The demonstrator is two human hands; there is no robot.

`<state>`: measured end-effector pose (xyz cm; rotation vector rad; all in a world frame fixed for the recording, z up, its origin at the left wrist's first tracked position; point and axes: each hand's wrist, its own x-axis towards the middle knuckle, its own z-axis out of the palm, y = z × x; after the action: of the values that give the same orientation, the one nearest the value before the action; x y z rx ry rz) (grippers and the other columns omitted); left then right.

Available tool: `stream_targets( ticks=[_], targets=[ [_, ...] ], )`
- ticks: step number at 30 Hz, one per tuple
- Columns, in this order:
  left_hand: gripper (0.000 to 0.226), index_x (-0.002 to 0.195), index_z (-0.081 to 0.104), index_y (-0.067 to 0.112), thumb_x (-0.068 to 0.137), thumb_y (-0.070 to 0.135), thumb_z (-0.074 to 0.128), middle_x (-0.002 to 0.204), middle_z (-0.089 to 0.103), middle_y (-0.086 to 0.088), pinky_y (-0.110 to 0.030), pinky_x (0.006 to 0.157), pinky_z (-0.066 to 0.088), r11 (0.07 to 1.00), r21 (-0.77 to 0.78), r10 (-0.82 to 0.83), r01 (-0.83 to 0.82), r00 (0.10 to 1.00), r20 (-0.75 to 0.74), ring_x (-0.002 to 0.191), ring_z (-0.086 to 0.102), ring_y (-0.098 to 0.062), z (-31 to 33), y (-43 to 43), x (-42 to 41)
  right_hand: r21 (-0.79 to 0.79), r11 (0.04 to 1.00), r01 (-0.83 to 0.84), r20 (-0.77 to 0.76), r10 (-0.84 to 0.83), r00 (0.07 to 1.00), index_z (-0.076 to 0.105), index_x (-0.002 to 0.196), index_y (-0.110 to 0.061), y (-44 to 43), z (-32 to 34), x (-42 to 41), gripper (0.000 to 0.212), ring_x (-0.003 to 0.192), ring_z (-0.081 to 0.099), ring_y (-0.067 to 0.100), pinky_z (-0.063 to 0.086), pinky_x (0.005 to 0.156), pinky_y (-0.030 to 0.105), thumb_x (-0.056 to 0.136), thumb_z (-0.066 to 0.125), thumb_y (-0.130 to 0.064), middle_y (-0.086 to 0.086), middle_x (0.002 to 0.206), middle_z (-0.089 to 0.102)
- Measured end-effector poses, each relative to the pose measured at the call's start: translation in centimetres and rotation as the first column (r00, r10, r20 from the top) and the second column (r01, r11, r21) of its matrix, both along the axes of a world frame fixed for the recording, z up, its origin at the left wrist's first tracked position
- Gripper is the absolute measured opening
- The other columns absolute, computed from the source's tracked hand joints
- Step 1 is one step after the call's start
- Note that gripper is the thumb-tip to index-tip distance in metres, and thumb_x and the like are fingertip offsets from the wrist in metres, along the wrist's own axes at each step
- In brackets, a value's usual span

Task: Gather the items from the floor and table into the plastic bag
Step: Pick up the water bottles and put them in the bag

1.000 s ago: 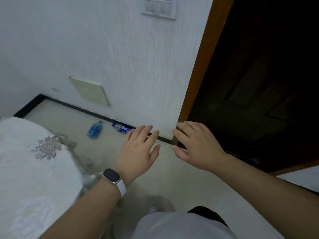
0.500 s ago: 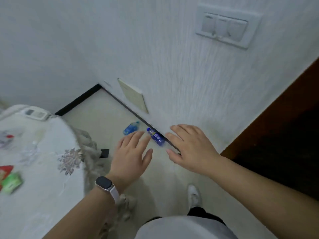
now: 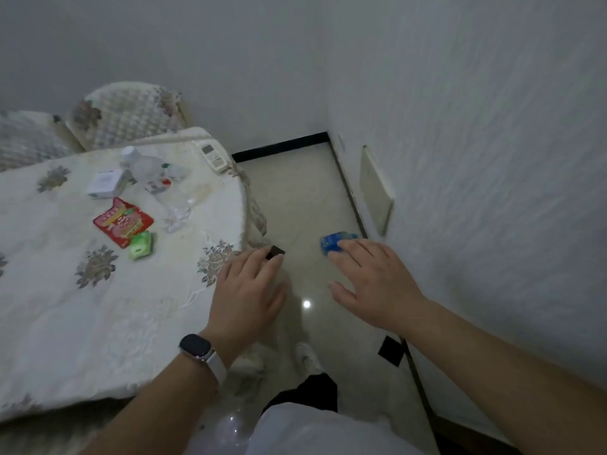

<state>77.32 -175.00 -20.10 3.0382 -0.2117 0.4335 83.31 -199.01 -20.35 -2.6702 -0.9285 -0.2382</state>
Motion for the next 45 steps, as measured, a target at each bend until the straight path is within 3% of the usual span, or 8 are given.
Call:
stream_targets(
  ticks=[5,11,20,34,37,40,42,45],
  targets=[
    [0.042,0.125,0.061,0.019,0.086,0.036,0.061,0.129,0.061,-0.006,-0.044,0.097,0.043,0.987,-0.049,0.148,-0.150,0.988,-0.035,0.119,0.054,-0.030,-2.1,4.5,3.1,-0.010,0.991,-0.134,0.012,0.134,0.991,0.066,0.115,-0.010,5.6,-0.5,5.6,0.048,0.105,0.059,0.030,0.048,0.086,0.041,0.089,0.048,-0.045,0.010,0.120,0.063],
    [0.044,0.125,0.064,0.018,0.089,0.040,0.050,0.131,0.062,-0.009,-0.046,0.096,0.046,0.953,-0.116,0.270,-0.279,0.959,-0.084,0.119,0.057,-0.031,-2.7,11.3,8.4,-0.098,0.969,-0.228,0.004,0.229,0.973,0.065,0.117,-0.012,12.7,0.5,13.2,0.050,0.108,0.060,0.030,0.048,0.089,0.042,0.088,0.046,-0.048,0.010,0.124,0.063],
    [0.048,0.126,0.064,0.016,0.090,0.043,0.045,0.130,0.062,-0.011,-0.049,0.097,0.045,0.861,-0.136,0.479,-0.491,0.871,-0.111,0.117,0.057,-0.034,-3.4,20.6,11.3,-0.102,0.930,-0.352,-0.034,0.350,0.936,0.064,0.118,-0.014,23.4,0.4,19.8,0.049,0.106,0.061,0.028,0.048,0.089,0.041,0.088,0.045,-0.048,0.009,0.122,0.064],
    [0.052,0.125,0.064,0.010,0.089,0.042,0.048,0.127,0.063,-0.013,-0.045,0.093,0.049,0.451,-0.284,0.836,-0.846,0.512,-0.196,0.115,0.058,-0.031,-4.4,27.2,15.1,-0.083,0.710,-0.699,-0.167,0.682,0.712,0.065,0.120,-0.016,39.7,-3.7,31.5,0.052,0.110,0.060,0.028,0.050,0.087,0.041,0.087,0.045,-0.050,0.008,0.127,0.062],
    [0.054,0.131,0.060,0.013,0.089,0.046,0.049,0.131,0.060,-0.008,-0.042,0.099,0.047,0.354,-0.348,0.865,-0.868,0.446,-0.231,0.121,0.053,-0.026,-4.3,27.2,18.1,-0.041,0.687,-0.726,-0.177,0.710,0.682,0.065,0.119,-0.014,43.0,-4.3,35.5,0.053,0.108,0.060,0.030,0.051,0.084,0.042,0.087,0.045,-0.050,0.010,0.125,0.063],
    [0.055,0.139,0.050,0.018,0.091,0.042,0.060,0.137,0.055,-0.001,-0.027,0.101,0.036,0.185,-0.465,0.874,-0.866,0.361,-0.325,0.125,0.045,-0.015,-4.2,27.5,21.2,-0.018,0.652,-0.758,-0.178,0.744,0.644,0.065,0.118,-0.011,46.5,-5.5,39.5,0.054,0.105,0.060,0.033,0.051,0.081,0.043,0.086,0.046,-0.049,0.013,0.124,0.062],
    [0.063,0.144,0.043,0.020,0.089,0.041,0.066,0.140,0.051,0.002,-0.025,0.103,0.034,0.090,-0.515,0.864,-0.852,0.324,-0.385,0.128,0.043,-0.012,-4.2,27.3,22.5,-0.020,0.638,-0.770,-0.197,0.752,0.629,0.062,0.122,-0.009,48.8,-6.3,41.4,0.056,0.107,0.059,0.034,0.051,0.082,0.044,0.086,0.045,-0.049,0.013,0.125,0.061],
    [0.075,0.148,0.036,0.026,0.085,0.048,0.069,0.143,0.048,0.007,-0.028,0.107,0.036,0.046,-0.533,0.846,-0.845,0.317,-0.429,0.130,0.043,-0.010,-4.4,27.2,23.8,-0.011,0.626,-0.780,-0.245,0.755,0.609,0.057,0.129,-0.010,52.1,-7.4,43.2,0.053,0.112,0.055,0.033,0.048,0.086,0.044,0.088,0.052,-0.043,0.012,0.128,0.058]
  ],
)
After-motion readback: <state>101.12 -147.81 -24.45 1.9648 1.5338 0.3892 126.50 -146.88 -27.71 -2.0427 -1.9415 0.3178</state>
